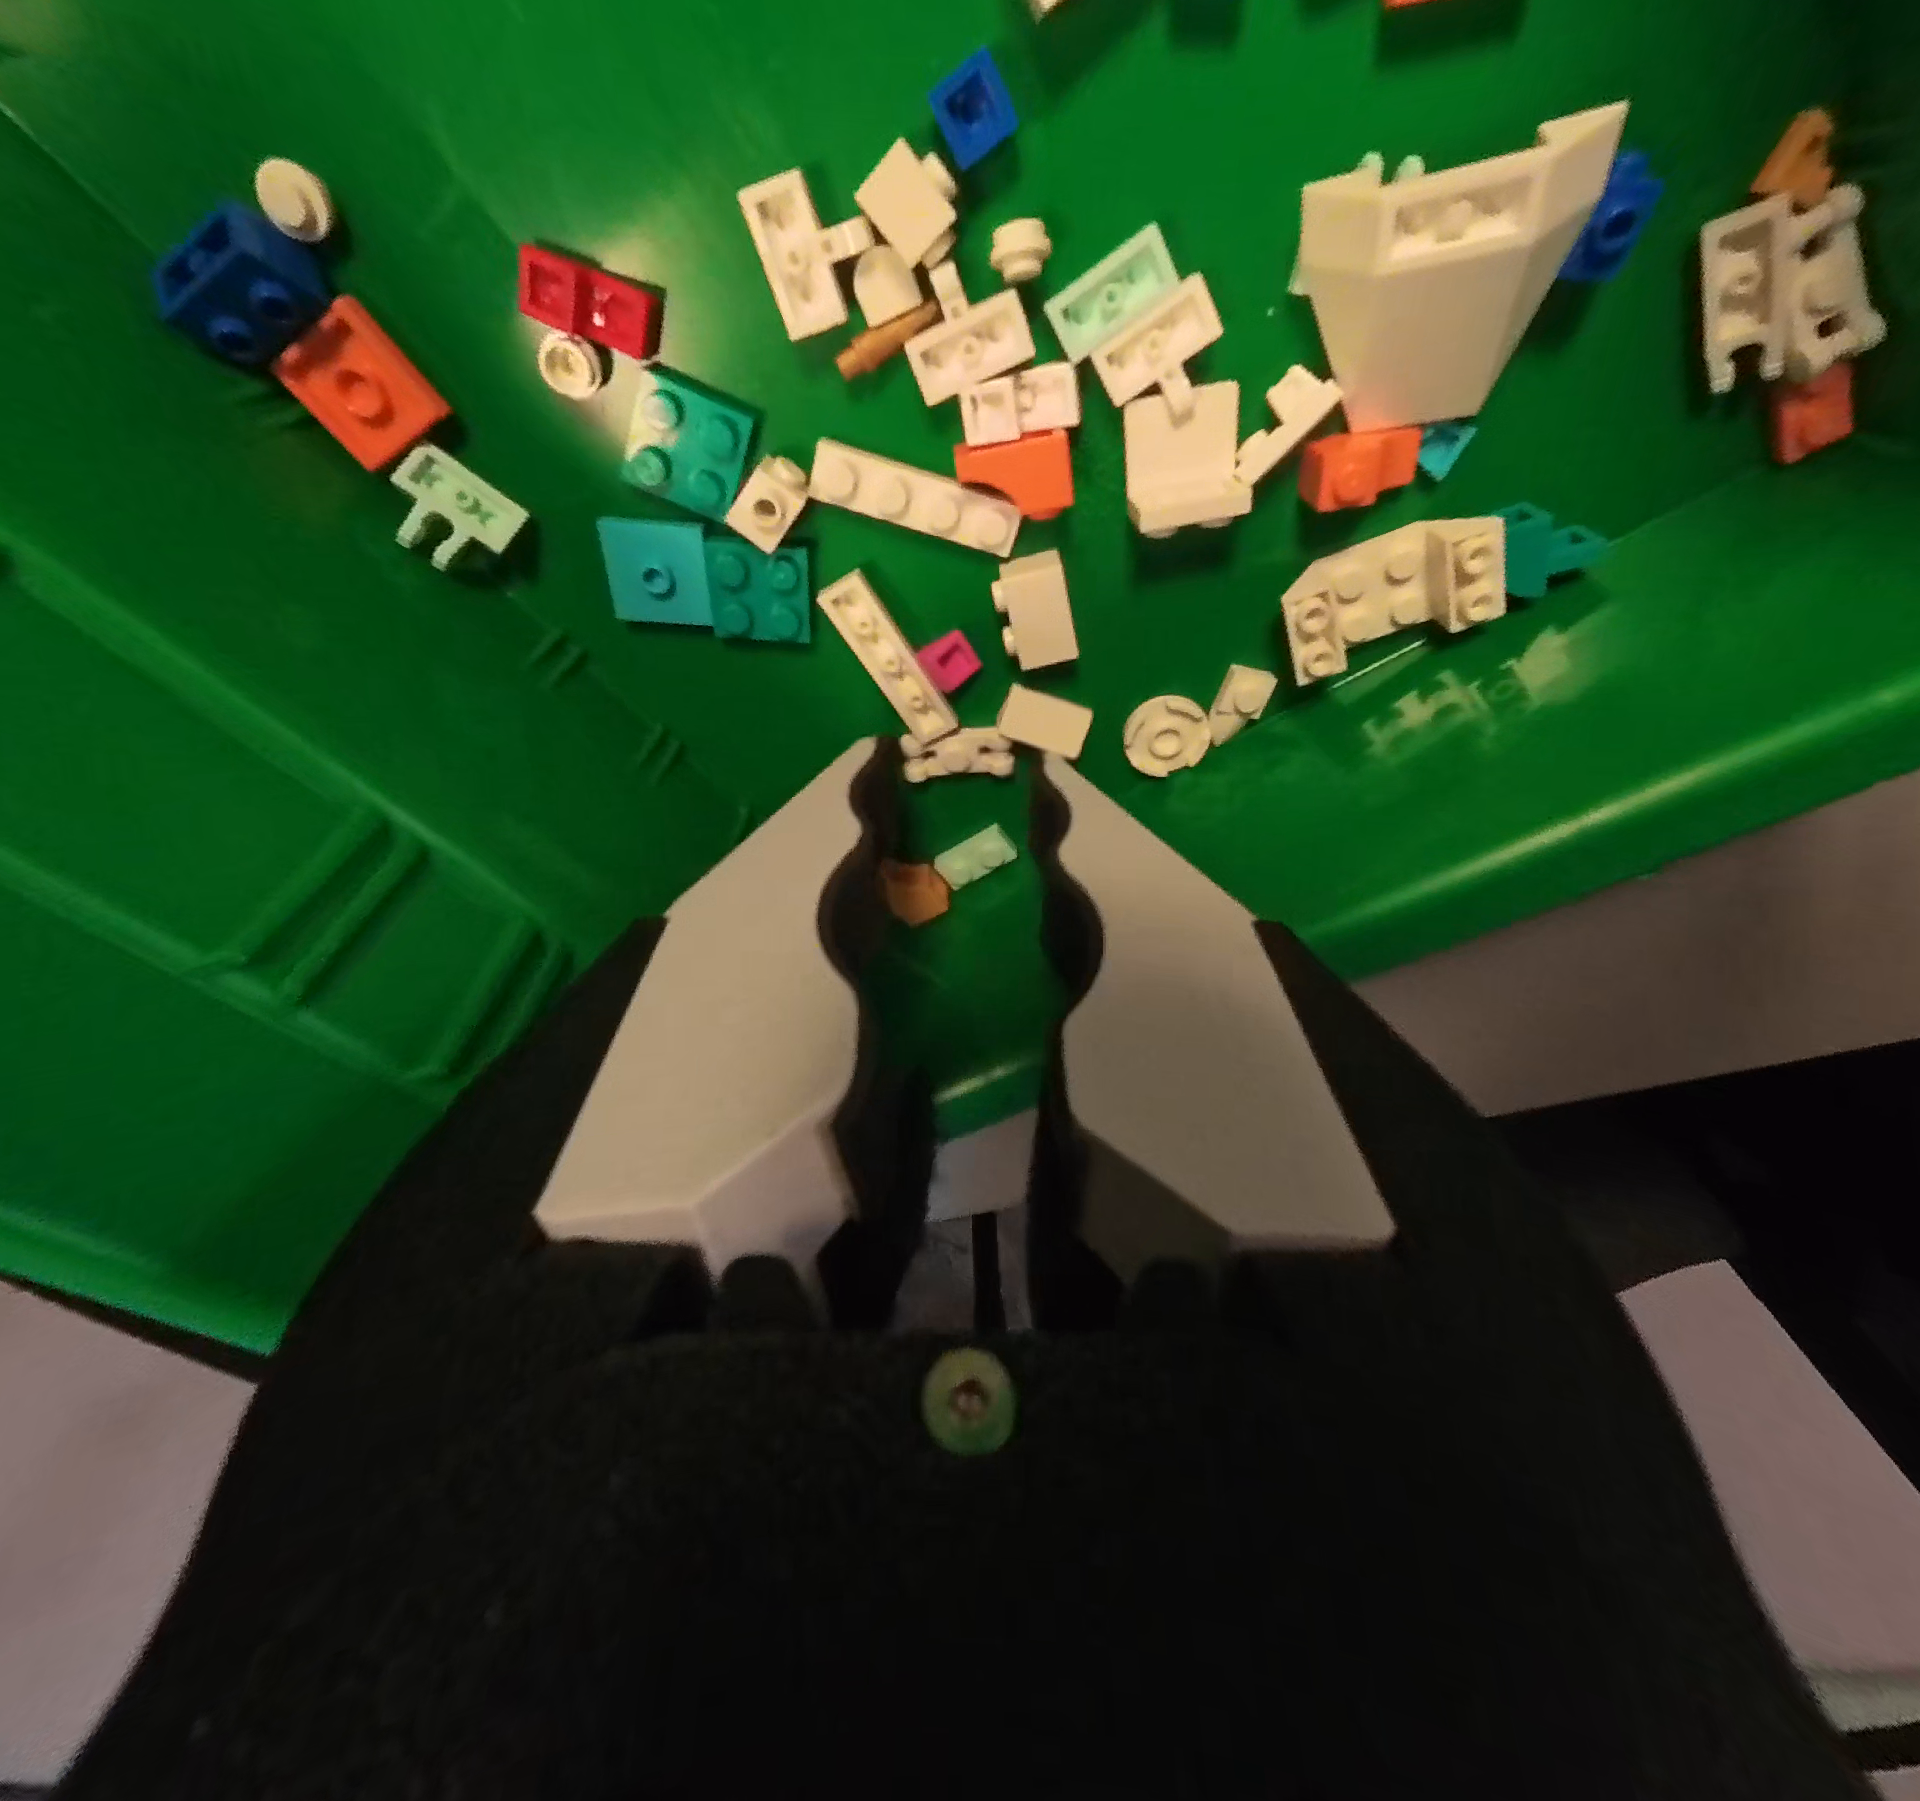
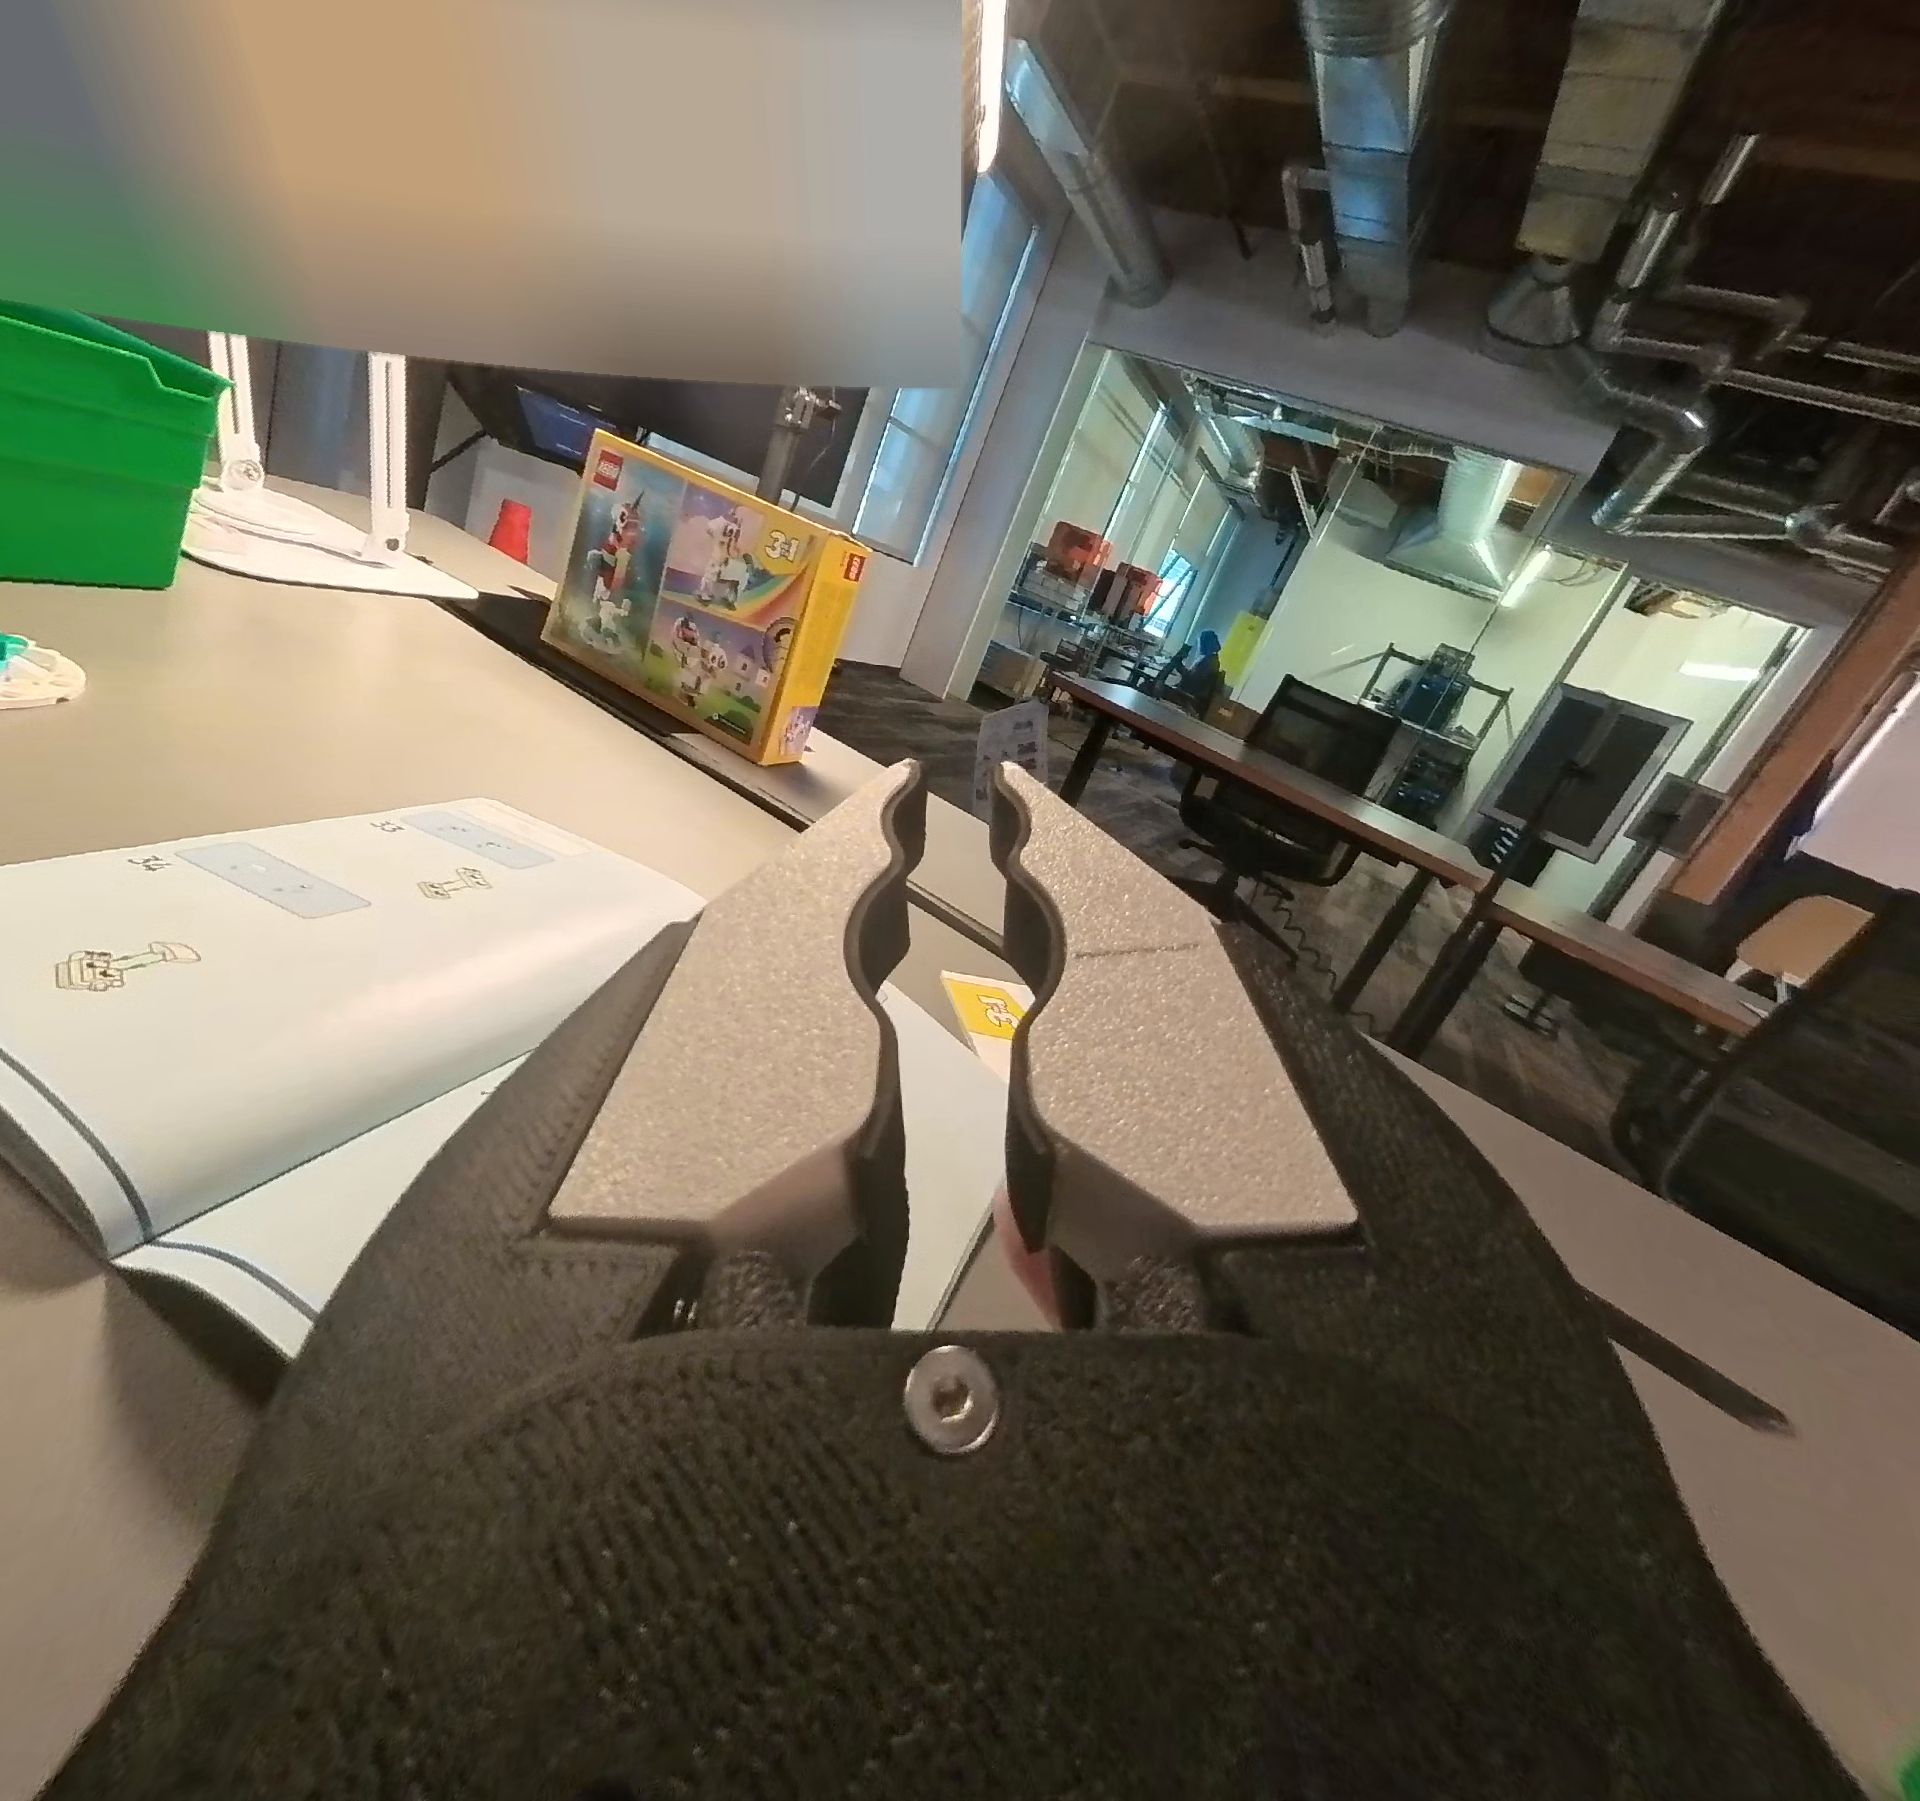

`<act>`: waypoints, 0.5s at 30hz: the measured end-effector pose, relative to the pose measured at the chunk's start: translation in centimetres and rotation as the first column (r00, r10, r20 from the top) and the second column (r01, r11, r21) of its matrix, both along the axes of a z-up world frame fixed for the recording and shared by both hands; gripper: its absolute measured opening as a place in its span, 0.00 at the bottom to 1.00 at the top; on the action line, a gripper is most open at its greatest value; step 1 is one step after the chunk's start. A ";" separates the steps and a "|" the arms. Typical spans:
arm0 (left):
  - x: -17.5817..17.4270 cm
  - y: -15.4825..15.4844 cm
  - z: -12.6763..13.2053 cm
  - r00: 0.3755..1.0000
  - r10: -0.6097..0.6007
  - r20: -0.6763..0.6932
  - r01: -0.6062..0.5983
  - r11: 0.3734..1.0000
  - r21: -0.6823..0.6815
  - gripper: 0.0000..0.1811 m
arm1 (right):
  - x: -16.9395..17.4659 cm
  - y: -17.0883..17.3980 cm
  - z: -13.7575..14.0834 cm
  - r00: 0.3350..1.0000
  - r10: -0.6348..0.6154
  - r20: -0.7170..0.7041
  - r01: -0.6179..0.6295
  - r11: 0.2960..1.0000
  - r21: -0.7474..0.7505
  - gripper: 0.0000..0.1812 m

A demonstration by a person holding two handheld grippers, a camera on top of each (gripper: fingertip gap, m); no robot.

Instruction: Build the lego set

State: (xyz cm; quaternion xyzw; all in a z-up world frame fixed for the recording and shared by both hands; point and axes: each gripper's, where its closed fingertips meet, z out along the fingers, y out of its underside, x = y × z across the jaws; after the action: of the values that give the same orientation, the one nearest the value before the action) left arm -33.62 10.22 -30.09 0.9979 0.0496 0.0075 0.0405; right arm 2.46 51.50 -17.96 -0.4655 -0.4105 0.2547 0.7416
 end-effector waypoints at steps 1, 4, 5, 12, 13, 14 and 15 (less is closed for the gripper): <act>-0.1 0.0 0.0 1.000 -0.001 -0.005 0.001 1.000 0.000 0.11 | 0.0 0.0 0.0 1.000 0.001 0.001 -0.001 1.000 0.001 0.05; -0.2 -0.1 0.0 1.000 -0.012 -0.004 0.012 1.000 -0.001 0.11 | 0.0 0.0 0.0 1.000 0.000 0.002 0.000 1.000 0.000 0.05; -0.2 -0.2 0.0 1.000 -0.020 -0.002 0.020 1.000 -0.005 0.11 | 0.0 0.0 0.0 1.000 0.000 0.001 0.000 1.000 0.000 0.05; 0.1 2.0 4.4 0.981 -0.092 -0.172 0.120 0.979 0.163 0.10 | 0.0 -0.1 0.1 1.000 0.007 -0.008 -0.007 1.000 0.003 0.05; 0.3 2.6 5.8 0.968 -0.104 -0.229 0.148 0.972 0.183 0.10 | -0.2 -0.2 0.0 1.000 0.012 0.002 -0.012 1.000 0.011 0.05; 0.8 3.4 7.3 0.949 -0.124 -0.289 0.188 0.960 0.206 0.10 | -0.4 -0.4 -0.1 1.000 0.019 0.014 -0.019 1.000 0.020 0.05; 1.6 4.4 8.9 0.931 -0.142 -0.337 0.230 0.944 0.238 0.10 | -0.6 -0.6 -0.2 0.999 0.028 0.024 -0.028 0.999 0.028 0.05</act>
State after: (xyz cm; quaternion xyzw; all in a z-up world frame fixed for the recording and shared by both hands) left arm -32.03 14.61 -21.23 0.9823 -0.0418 -0.1488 -0.1055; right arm 1.85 50.90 -18.14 -0.4521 -0.4292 0.2538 0.7396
